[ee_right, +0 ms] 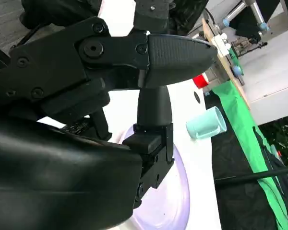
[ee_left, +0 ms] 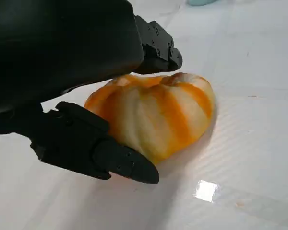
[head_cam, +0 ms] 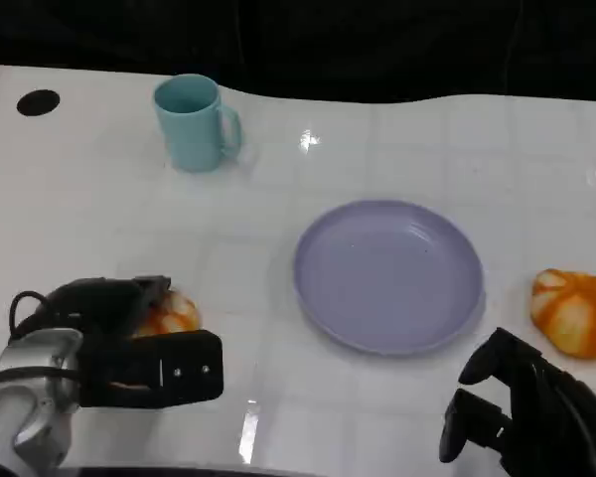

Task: Grasp the bread from the table and place it into the plate.

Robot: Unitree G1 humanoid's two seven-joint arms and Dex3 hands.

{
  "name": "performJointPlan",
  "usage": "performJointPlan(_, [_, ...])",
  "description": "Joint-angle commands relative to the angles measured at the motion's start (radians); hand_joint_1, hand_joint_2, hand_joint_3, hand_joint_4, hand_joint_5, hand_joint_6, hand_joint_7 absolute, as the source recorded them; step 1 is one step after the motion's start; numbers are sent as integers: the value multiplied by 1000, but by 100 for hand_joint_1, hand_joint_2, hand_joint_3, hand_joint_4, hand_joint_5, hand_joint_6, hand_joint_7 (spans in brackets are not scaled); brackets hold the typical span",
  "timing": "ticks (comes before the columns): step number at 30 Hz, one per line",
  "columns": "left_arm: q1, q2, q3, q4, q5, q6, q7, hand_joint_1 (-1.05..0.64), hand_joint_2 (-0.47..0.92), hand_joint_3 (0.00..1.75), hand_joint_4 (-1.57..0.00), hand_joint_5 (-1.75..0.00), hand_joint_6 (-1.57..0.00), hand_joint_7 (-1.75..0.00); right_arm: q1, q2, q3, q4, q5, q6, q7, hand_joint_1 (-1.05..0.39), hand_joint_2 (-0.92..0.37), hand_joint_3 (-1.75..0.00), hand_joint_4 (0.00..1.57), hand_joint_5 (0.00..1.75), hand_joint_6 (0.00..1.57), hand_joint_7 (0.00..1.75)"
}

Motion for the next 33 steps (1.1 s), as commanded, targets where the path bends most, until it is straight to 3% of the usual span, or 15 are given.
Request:
performJointPlan(1, [-5,-7,33,60,-64,-38,63,-22,90,4,-51,-25,-45,-9,3,-9,-9,-4,7,-11,9,-53,-92,-52,75,175,46,175])
performJointPlan(3, [-10,-11,39,76,-85,-45,76,-17,92,6,-63,-31,-54,-8,4,-9,-8,-7,5,-8,6,-52,-92,-52,75,175,46,175])
performJointPlan(6, [-18,-23,40,99,-96,-38,110,-18,92,11,-61,-96,-77,-3,5,-7,-8,-8,4,-10,4,-52,-92,-52,75,175,46,175])
performJointPlan(7, [-20,-25,39,106,-99,-39,116,-18,92,13,-57,-103,-81,-3,5,-8,-8,-8,3,-10,4,-52,-92,-52,75,175,46,175])
performJointPlan(14, [-29,-20,32,147,-117,-74,163,-28,92,12,-75,-75,-102,-5,4,-11,-10,-9,7,-6,7,-51,-92,-53,73,175,45,175])
performJointPlan(17, [-37,-17,31,194,-118,-118,214,-33,92,13,-79,-94,-118,-9,5,-11,-9,-11,5,-6,5,-51,-92,-54,73,175,44,175])
performJointPlan(19, [-38,-16,31,225,-117,-155,263,-32,92,17,-78,-129,-126,-19,4,-11,-10,-5,4,-12,10,-51,-92,-54,72,175,44,175])
performJointPlan(20, [-38,-16,31,243,-115,-178,295,-31,91,20,-78,-139,-122,-35,3,-11,-10,-3,3,-15,10,-51,-92,-54,72,175,44,175])
performJointPlan(23, [-47,-25,23,312,-98,-223,404,-28,90,34,-79,-165,-79,-134,3,-10,-10,-4,0,-15,8,-51,-92,-53,73,175,45,175])
performJointPlan(25, [-56,-31,20,361,-94,-257,474,-34,92,34,-82,-173,-61,-166,3,-11,-8,-11,-4,-4,-2,-51,-92,-54,72,175,44,175])
performJointPlan(27, [-64,-34,18,393,-98,-282,511,-36,92,34,-83,-174,-57,-172,2,-10,-10,-11,0,0,-3,-51,-92,-54,72,175,44,175])
performJointPlan(28, [-68,-35,18,405,-101,-290,525,-39,92,30,-79,-174,-58,-145,1,-9,-11,-9,5,1,-1,-51,-92,-54,73,175,44,175])
performJointPlan(30, [-72,-37,24,421,-110,-314,551,-40,92,26,-78,-175,-62,-130,-1,-11,-11,-3,5,-6,5,-51,-92,-53,73,175,45,175])
performJointPlan(31, [-74,-38,25,428,-114,-325,563,-38,92,28,-79,-175,-56,-154,-2,-12,-10,-1,2,-10,5,-51,-92,-53,74,175,46,175])
performJointPlan(33, [-76,-37,31,437,-123,-360,586,-34,92,34,-79,-175,-55,-169,-2,-11,-11,0,2,-10,4,-52,-92,-52,74,175,46,175])
